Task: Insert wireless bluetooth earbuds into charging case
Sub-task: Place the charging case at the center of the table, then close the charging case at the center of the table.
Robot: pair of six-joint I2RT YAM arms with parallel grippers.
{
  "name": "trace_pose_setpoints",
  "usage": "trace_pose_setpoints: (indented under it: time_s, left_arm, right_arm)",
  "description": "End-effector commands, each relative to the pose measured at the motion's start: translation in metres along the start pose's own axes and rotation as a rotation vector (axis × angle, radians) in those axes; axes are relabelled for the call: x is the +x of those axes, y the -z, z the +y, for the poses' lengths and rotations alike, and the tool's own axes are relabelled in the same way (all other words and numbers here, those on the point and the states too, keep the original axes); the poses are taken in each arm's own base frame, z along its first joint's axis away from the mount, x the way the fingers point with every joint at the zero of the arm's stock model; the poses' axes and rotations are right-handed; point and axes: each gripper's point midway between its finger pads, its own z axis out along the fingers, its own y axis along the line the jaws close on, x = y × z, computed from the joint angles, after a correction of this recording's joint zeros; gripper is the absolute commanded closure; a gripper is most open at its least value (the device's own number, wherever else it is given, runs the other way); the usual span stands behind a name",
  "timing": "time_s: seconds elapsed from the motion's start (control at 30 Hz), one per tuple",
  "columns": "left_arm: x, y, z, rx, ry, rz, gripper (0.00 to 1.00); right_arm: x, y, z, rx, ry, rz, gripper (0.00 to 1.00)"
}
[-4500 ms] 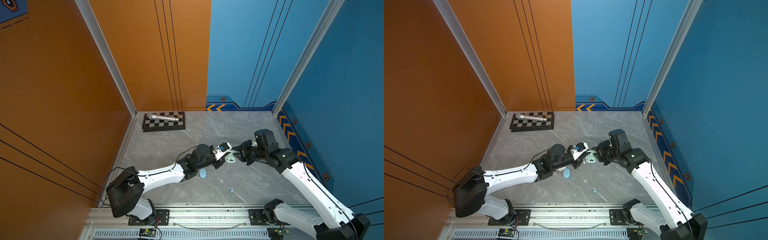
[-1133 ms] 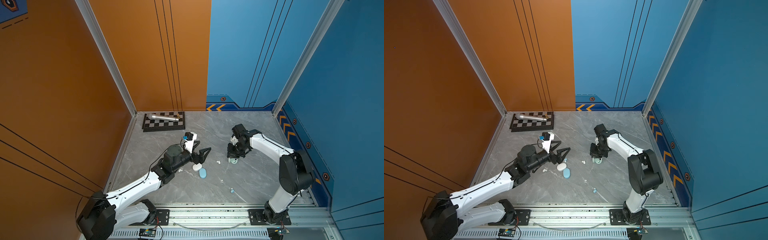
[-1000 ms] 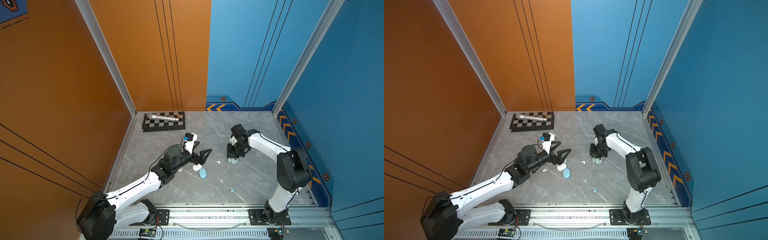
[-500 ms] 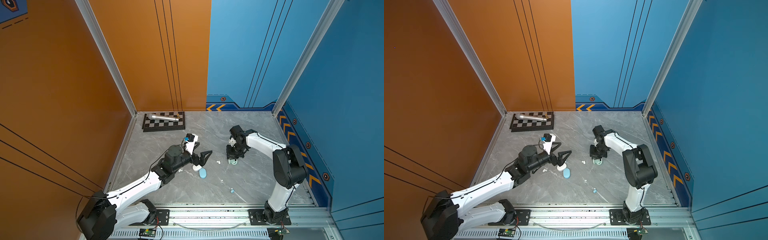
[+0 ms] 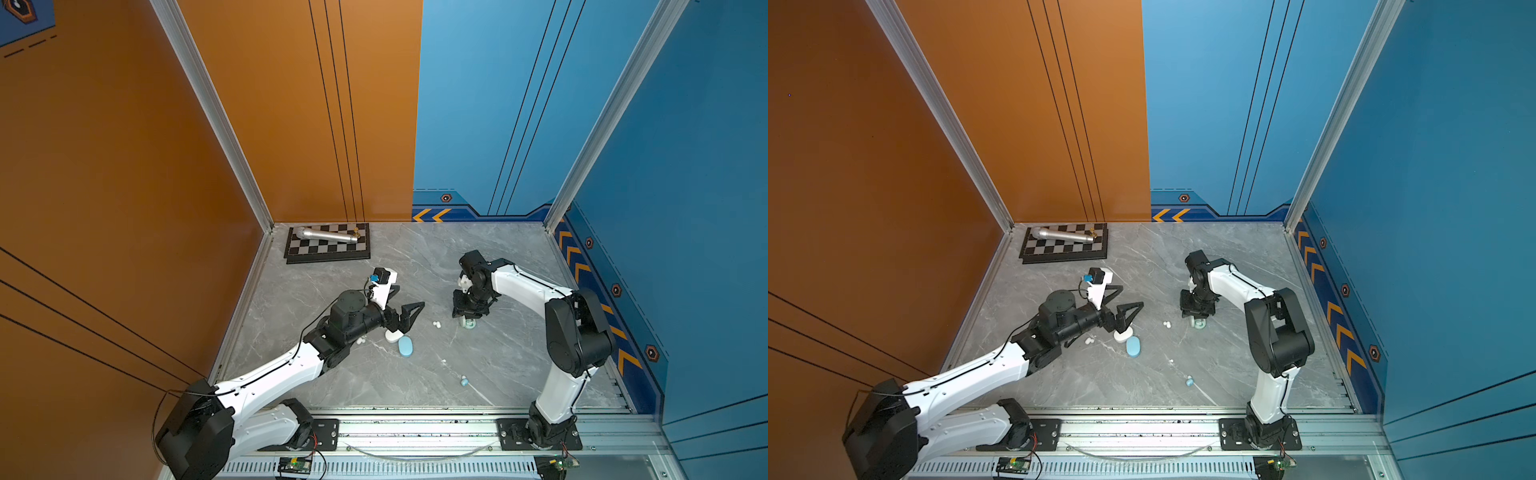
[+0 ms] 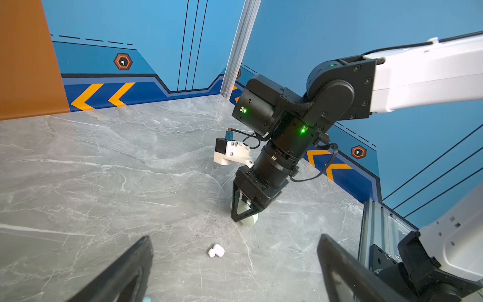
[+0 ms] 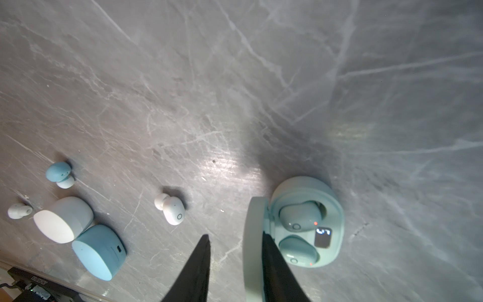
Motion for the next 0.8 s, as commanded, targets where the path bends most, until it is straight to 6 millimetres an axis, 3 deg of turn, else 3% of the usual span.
trace_pose_setpoints:
  time_s: [0.0,0.23,0.43,0.53,0.77]
  left_arm:
    - [0.005,-0.001,0.000,0.005,-0.011,0.015,0.02]
    - [0.006,-0.002,0.000,0.004,-0.010,0.020,0.02]
    - [0.007,-0.003,-0.002,0.008,-0.011,0.022,0.02]
    - [0.006,-0.003,-0.003,0.011,-0.013,0.020,0.02]
    - [0.004,-0.003,-0.005,0.018,-0.018,0.017,0.02]
  right_arm:
    - [-0.002,0.008,-0.004,0.049,0.028,-0.008,0.58]
    - [-0.003,0.030,-0.013,0.111,0.066,-0.070,0.30]
    - [0.006,0.028,-0.018,0.116,0.065,-0.059,0.06]
    - [0.008,0.025,-0.021,0.125,0.065,-0.048,0.00]
    - [0.006,0.019,-0.026,0.120,0.043,-0.031,0.00]
